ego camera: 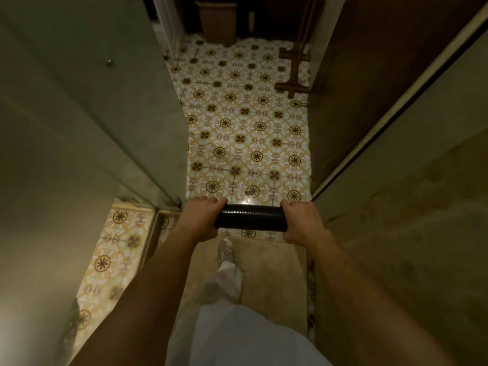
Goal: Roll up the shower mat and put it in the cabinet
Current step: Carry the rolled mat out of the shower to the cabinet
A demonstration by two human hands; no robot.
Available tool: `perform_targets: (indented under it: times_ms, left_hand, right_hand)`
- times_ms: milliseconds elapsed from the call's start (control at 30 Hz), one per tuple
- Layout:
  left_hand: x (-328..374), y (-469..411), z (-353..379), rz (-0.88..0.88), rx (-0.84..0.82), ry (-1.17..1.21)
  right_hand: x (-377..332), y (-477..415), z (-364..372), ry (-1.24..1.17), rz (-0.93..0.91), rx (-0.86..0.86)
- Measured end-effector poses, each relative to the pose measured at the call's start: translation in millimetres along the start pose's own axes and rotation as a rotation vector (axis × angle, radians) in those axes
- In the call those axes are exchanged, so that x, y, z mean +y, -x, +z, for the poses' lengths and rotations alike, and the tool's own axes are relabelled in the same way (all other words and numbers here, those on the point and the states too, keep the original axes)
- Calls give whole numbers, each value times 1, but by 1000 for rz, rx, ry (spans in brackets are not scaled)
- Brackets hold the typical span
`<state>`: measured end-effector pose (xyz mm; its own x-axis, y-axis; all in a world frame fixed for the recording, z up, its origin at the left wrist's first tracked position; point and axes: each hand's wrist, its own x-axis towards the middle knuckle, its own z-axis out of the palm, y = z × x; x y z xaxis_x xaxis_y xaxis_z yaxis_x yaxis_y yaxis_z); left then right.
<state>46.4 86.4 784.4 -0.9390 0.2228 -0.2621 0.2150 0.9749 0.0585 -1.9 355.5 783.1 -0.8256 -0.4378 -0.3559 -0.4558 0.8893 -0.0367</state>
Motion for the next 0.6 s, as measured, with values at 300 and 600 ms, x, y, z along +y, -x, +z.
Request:
perform_targets:
  times_ms: [300, 600]
  left_hand:
    - [-98, -105, -51, 39, 46, 32]
    - [-154, -178, -97, 90, 85, -50]
  right_hand:
    - [-4, -128, -75, 43, 8, 44]
    - [1, -203, -124, 39, 46, 77]
